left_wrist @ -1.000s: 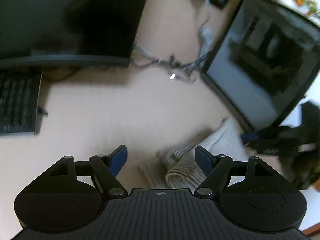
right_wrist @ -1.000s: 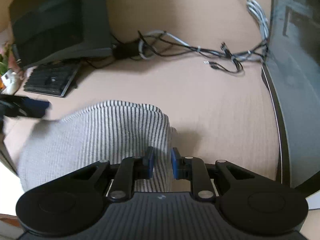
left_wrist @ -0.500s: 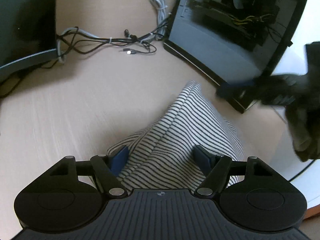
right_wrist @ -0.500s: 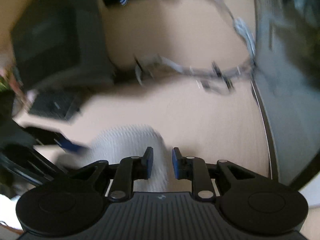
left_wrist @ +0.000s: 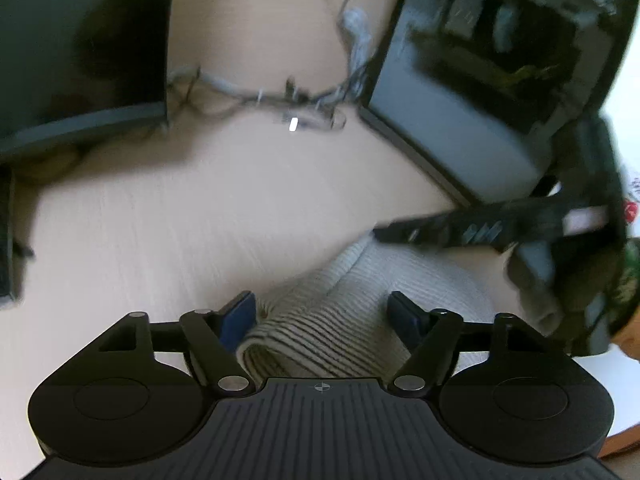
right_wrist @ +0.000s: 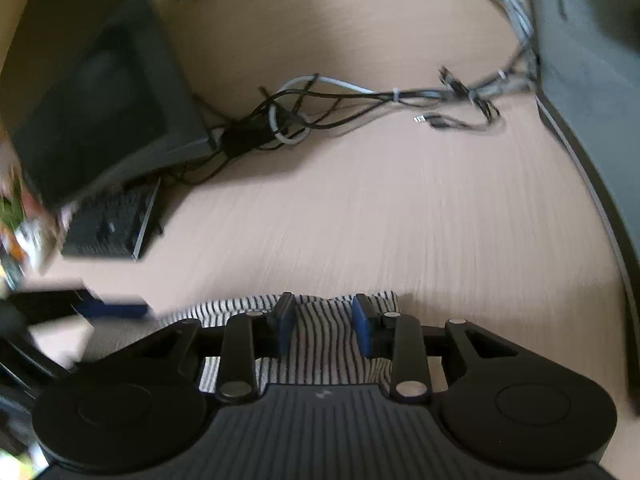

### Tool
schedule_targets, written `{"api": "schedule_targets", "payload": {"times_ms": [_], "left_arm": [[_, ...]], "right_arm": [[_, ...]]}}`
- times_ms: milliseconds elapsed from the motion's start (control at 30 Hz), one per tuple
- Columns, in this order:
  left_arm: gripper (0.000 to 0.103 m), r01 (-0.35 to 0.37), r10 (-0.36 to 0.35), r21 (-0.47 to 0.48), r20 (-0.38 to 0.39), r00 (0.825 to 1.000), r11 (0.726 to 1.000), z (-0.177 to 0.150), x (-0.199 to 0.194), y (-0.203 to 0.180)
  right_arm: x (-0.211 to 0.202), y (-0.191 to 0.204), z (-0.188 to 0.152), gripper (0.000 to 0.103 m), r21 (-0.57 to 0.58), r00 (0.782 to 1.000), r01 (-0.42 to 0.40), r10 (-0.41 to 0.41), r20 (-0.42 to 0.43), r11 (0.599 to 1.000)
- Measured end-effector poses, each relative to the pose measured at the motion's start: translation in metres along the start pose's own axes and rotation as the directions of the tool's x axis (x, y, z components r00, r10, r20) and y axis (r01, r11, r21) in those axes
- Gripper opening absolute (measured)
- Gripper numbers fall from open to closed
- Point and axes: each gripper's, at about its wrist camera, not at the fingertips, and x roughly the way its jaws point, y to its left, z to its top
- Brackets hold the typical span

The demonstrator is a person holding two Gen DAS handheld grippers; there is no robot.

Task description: Fold clothes

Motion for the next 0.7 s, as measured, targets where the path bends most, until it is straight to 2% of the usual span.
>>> {"api": "schedule_targets", "payload": {"times_ms": [67, 133, 200, 267, 300, 367, 433, 500, 567, 700], "left_arm": [[0.073, 0.005, -0.005, 0.012, 0.026, 1.000, 1.000, 0.002, -0.008, -0.001], [0.073, 0.039, -0.041, 0.053, 0.024, 0.999, 0.998, 0.006, -0.005, -0.008], [0.073, 0.058, -0.056, 0.091, -0.025, 0.998, 0.994, 0.005, 0.010, -0.013], [0.071, 0.018, -0.005, 0.139, -0.090, 0.996, 0.990, -0.002, 0.031, -0.017], [0.074, 0.001, 0.015, 0.148, -0.111, 0.994, 0.989, -0.005, 0.041, -0.016], [0.080, 0.011, 0.001, 0.099, -0.121, 0.993, 0.995, -0.007, 0.048, -0.006], [0.087, 0.016, -0.008, 0.063, -0.122, 0.993, 0.998, -0.007, 0.050, 0.003], [0.090, 0.020, -0.014, 0.051, -0.126, 0.992, 0.999, -0.006, 0.053, 0.008], [0.092, 0.036, -0.030, 0.037, -0.132, 0.991, 0.999, -0.008, 0.055, 0.014], [0.094, 0.074, -0.070, 0.021, -0.141, 0.988, 0.997, -0.007, 0.059, 0.024]], "right_arm": [[0.001, 0.009, -0.003, 0.030, -0.047, 1.000, 0.028, -0.027, 0.013, 0.999], [0.001, 0.008, -0.005, 0.030, -0.022, 0.999, 0.035, -0.035, 0.024, 0.999], [-0.004, 0.006, -0.006, 0.031, 0.004, 0.999, 0.036, -0.036, 0.036, 0.999], [-0.014, 0.006, -0.007, 0.035, 0.026, 0.998, 0.043, -0.044, 0.053, 0.999], [-0.024, 0.008, -0.007, 0.048, 0.026, 0.996, 0.060, -0.062, 0.069, 0.998], [-0.050, 0.016, -0.015, 0.065, 0.003, 0.988, 0.118, -0.118, 0.102, 0.993], [-0.077, 0.024, -0.023, 0.067, -0.017, 0.975, 0.177, -0.173, 0.136, 0.984], [-0.092, 0.022, -0.039, 0.079, 0.051, 0.980, 0.162, -0.167, 0.109, 0.985], [-0.107, 0.021, -0.056, 0.079, 0.120, 0.984, 0.148, -0.158, 0.082, 0.982], [-0.095, 0.016, -0.090, 0.079, 0.334, 0.995, 0.102, -0.101, -0.019, 0.937]]}}
